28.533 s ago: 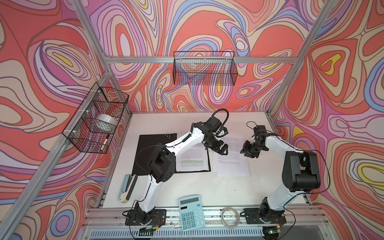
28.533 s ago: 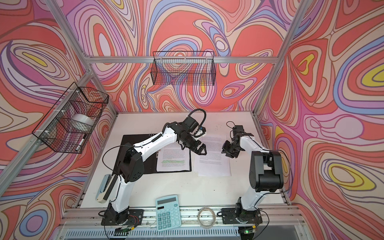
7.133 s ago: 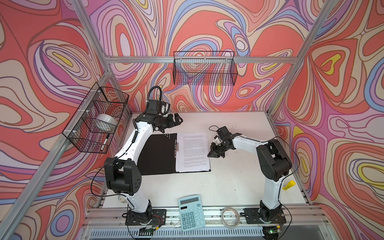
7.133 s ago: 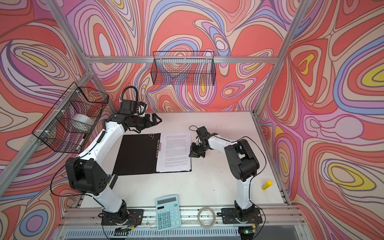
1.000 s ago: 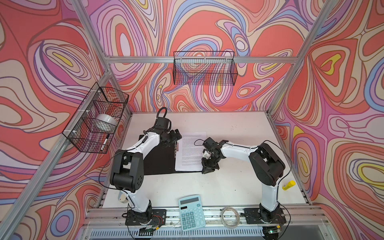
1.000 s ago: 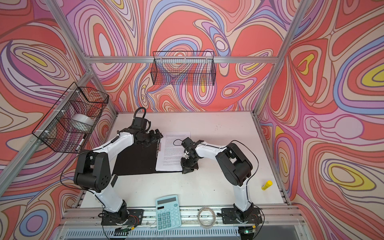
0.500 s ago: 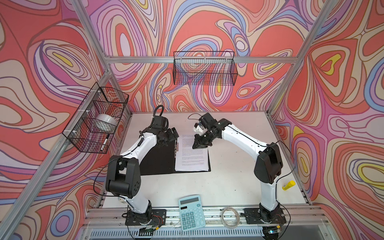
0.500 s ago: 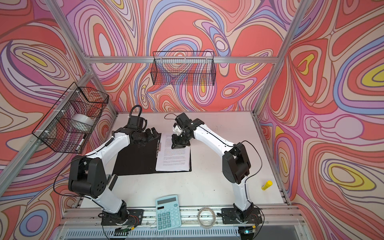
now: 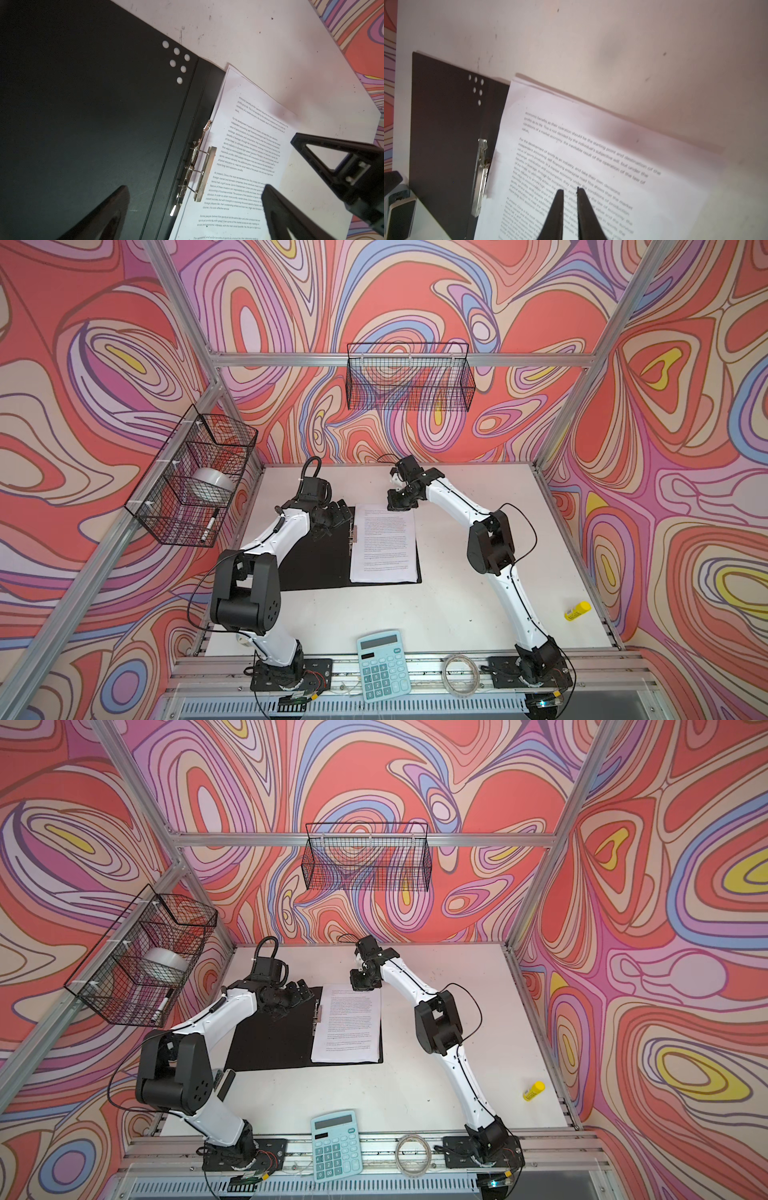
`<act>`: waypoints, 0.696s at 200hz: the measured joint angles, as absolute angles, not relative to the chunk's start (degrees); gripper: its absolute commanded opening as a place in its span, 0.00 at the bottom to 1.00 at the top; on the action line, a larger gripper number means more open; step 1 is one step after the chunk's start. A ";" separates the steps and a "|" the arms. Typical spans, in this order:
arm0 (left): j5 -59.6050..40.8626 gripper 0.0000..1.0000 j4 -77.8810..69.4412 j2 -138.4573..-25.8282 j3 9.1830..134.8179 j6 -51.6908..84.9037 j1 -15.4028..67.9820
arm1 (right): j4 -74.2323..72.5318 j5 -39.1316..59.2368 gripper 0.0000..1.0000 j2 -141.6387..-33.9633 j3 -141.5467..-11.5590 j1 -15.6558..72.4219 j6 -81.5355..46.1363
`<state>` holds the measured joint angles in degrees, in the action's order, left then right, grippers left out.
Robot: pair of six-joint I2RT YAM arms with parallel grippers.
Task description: Put the files into the folder
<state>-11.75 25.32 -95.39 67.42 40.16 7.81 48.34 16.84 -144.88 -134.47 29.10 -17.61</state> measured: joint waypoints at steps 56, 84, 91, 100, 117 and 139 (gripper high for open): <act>-13.85 1.00 23.92 -97.76 67.07 40.60 7.81 | 40.05 15.92 0.16 -149.45 -139.24 27.64 -17.65; -14.85 1.00 23.35 -98.63 67.02 40.75 7.81 | 37.89 16.19 0.16 -152.38 -139.61 27.44 -17.82; -15.03 1.00 23.27 -98.72 67.00 40.75 7.81 | 37.63 16.40 0.16 -152.99 -139.63 27.40 -17.91; -15.27 1.00 23.09 -98.85 66.96 40.75 7.81 | 37.50 16.71 0.16 -153.93 -140.11 27.31 -18.09; -15.64 1.00 22.76 -99.04 66.96 40.77 7.81 | 37.12 17.34 0.16 -155.81 -141.78 27.05 -18.28; -16.05 1.00 22.63 -99.46 66.96 40.80 7.81 | 36.84 18.26 0.16 -156.88 -143.44 26.76 -18.63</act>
<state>-16.05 22.63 -99.46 66.96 40.80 7.81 36.84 18.26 -156.88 -143.44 26.76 -18.63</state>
